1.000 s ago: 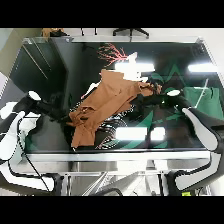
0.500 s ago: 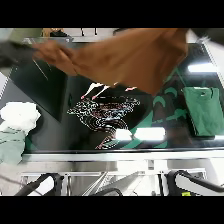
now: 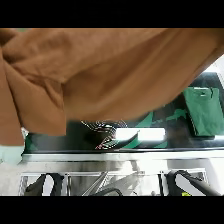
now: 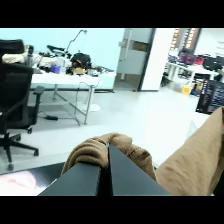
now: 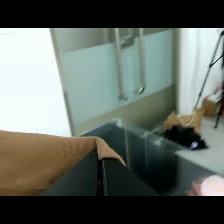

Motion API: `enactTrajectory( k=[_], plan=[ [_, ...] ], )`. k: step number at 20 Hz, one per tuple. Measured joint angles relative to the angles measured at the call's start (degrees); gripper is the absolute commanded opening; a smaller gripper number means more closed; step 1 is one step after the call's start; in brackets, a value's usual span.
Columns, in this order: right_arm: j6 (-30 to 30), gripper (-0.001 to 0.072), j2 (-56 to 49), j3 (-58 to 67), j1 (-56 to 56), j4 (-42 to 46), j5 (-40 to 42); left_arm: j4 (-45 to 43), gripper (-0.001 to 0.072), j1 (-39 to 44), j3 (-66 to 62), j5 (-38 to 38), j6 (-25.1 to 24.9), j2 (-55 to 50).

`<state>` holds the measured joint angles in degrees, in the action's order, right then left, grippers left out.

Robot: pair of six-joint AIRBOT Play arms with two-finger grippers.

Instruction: Fold the shirts.

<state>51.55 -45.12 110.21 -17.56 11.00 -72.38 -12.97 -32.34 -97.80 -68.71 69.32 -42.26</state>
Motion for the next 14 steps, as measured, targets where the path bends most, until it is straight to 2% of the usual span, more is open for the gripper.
enactTrajectory(
  k=[3, 5, 8, 11, 12, 13, 14],
  plan=[
    [0.9, 0.0015, -3.9, -2.9, -0.1, -1.0, -4.1, 0.3, 0.0014, 0.2, 11.0, 0.3, -0.2, 2.3],
    [1.2, 0.0015, -6.9, -6.7, 0.2, -1.4, -5.4, 0.1, 0.0014, 4.1, 20.5, 2.6, -2.3, 1.8],
    [1.0, 0.0015, -12.1, -14.1, 3.0, 0.3, -5.0, -3.8, 0.0015, 15.7, 33.0, 11.0, -6.2, -3.6],
    [-0.3, 0.0016, -19.5, -20.3, 8.3, 5.8, -0.1, -8.9, 0.0015, 27.6, 38.2, 23.4, -9.0, -14.9],
    [-0.7, 0.0066, -22.7, -21.5, 9.9, 7.7, 2.5, -9.9, 0.0020, 30.6, 37.6, 26.9, -9.7, -19.9],
    [-1.0, 0.0268, -25.3, -22.1, 10.9, 9.0, 4.7, -10.7, 0.0317, 32.5, 36.2, 28.8, -10.1, -24.7],
    [-1.2, 0.0366, -28.4, -22.4, 11.5, 9.9, 7.4, -11.4, 0.0700, 33.8, 33.2, 29.5, -10.5, -29.6]
  ],
)
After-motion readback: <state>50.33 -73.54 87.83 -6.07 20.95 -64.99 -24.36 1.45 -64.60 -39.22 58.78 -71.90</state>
